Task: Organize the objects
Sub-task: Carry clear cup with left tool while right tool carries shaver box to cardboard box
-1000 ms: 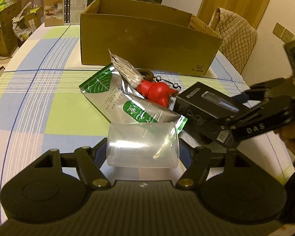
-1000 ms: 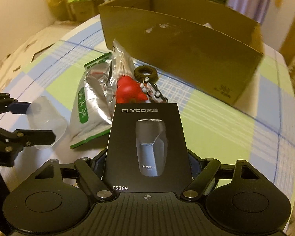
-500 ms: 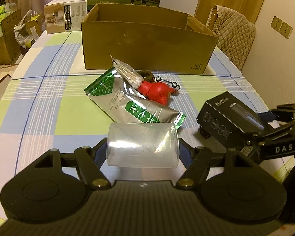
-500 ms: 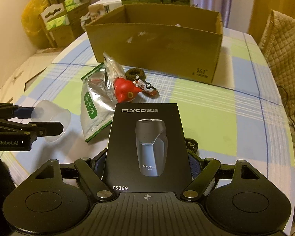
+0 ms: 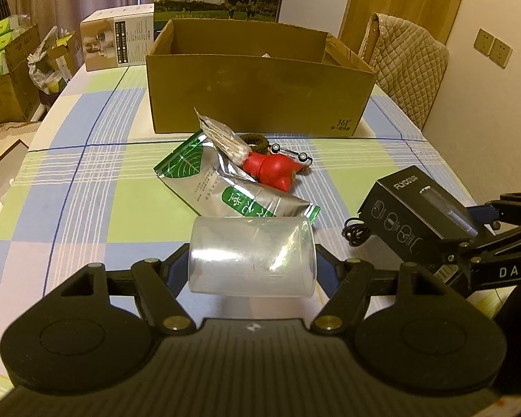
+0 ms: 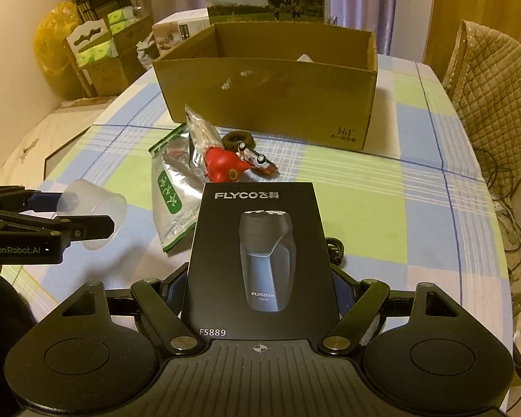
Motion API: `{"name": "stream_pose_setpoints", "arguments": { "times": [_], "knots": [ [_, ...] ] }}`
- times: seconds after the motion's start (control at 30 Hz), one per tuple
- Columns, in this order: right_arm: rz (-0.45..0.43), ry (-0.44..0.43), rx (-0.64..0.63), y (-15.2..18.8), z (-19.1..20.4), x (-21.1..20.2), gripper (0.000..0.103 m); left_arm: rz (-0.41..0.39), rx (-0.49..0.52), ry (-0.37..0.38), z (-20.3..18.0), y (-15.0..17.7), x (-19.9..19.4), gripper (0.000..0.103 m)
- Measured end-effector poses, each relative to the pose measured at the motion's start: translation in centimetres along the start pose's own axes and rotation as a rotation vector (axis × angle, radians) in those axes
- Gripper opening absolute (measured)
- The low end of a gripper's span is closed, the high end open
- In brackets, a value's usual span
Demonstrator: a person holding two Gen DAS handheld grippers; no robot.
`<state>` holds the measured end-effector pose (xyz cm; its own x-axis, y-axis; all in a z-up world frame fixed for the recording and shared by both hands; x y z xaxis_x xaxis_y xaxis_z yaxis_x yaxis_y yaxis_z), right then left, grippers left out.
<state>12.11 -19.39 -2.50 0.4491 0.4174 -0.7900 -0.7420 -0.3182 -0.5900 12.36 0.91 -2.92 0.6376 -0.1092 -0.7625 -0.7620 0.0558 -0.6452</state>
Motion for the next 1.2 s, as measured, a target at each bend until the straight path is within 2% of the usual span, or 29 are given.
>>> {"name": "stream_pose_setpoints", "arguments": {
  "times": [0.83, 1.03, 1.2],
  "knots": [
    [-0.049, 0.009, -0.007, -2.0, 0.1, -2.1, 0.076, -0.011, 0.035, -0.008, 0.2, -1.8, -1.9, 0.068],
    [-0.086, -0.008, -0.007, -5.6, -1.1, -2.6, 0.076, -0.019, 0.087, -0.016, 0.6, -4.7, -1.2, 0.068],
    [-0.121, -0.009, -0.033, -10.9, -2.5, -2.6, 0.076, -0.046, 0.137, -0.015, 0.9, -9.2, -0.5, 0.068]
  ]
}}
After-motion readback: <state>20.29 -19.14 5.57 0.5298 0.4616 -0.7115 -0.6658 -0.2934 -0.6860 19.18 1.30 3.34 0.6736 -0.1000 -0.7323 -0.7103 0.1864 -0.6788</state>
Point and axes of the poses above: each gripper's, at about its wrist camera, not at the fingertips, and x roughly the way its jaws point, z to its left, y to its underside, the point moved 3 cm from there along x, roughly the way its jaws point, and after that the axes turned 5 degrees about -y, right-handed, at the moved point
